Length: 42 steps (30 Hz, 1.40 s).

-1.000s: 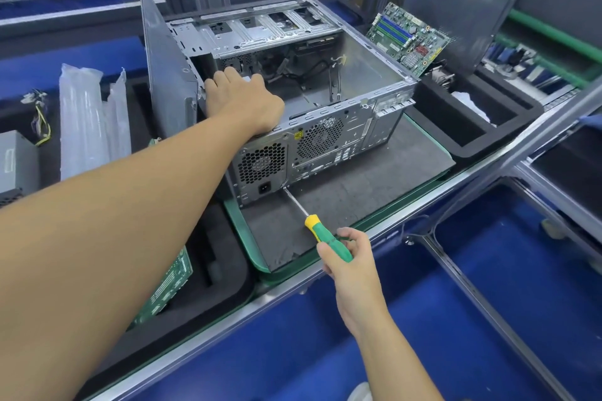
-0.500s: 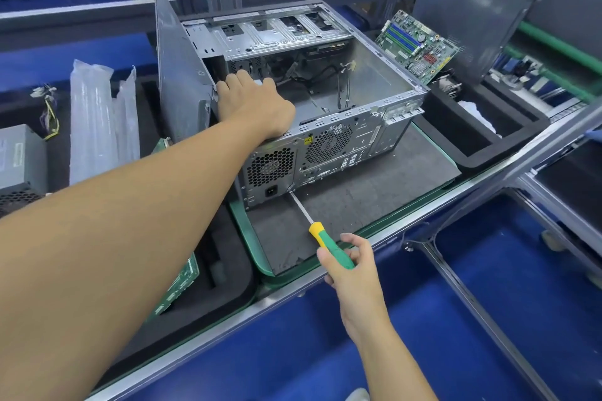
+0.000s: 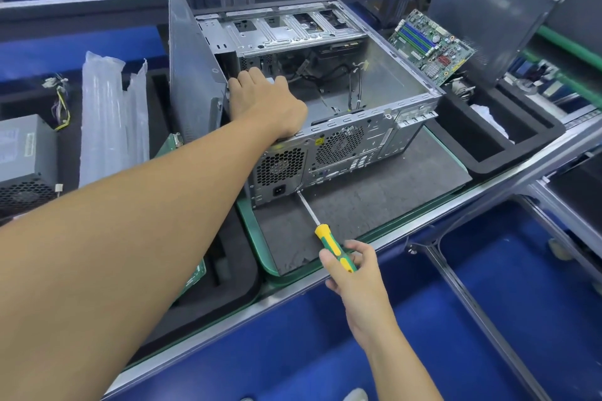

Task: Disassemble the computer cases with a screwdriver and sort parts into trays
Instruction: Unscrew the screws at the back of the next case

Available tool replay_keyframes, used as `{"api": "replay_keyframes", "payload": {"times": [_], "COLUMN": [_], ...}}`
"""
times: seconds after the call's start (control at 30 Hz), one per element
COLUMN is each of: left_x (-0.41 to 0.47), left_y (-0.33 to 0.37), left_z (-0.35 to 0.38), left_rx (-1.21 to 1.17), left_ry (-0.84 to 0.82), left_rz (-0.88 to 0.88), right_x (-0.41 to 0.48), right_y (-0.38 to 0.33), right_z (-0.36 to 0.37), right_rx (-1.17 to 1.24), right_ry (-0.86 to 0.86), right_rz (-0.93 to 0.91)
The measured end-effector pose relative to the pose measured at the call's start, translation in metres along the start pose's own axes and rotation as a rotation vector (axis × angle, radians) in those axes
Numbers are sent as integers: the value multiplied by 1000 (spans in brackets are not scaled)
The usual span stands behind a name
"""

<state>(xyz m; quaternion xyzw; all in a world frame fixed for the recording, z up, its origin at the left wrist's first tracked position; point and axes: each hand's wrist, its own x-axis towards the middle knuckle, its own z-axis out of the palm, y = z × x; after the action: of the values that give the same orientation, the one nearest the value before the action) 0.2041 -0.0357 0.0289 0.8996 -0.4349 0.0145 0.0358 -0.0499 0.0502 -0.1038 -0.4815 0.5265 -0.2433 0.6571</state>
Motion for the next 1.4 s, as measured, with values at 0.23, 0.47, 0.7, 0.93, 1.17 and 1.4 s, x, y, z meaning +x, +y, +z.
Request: {"api": "replay_keyframes", "payload": {"times": [0.23,0.47,0.7,0.93,1.17,1.4], "left_x": [1,1,1,-28,-152,-130], "left_y": [0,0,1,10,18,21], "left_z": [-1,-1,-1,-26,44,106], "left_rx": [-1,-2,8,-452,-832,-1155], "left_ry": [-5,-3,-27,382,188,-176], "left_rz": [-4,-2,-10,196,206,-699], "right_x": [9,3,11,1,10,13], "right_y": [-16,-7,-17,-8,-14,-18], "right_z": [4,3,-2,-2,-5,-8], "right_rx": [-92,-69,72,-54,-61,-177], "right_ry": [53,80,-47,60,-99,-106], "right_rz": [122,28,219,-45,81,44]}}
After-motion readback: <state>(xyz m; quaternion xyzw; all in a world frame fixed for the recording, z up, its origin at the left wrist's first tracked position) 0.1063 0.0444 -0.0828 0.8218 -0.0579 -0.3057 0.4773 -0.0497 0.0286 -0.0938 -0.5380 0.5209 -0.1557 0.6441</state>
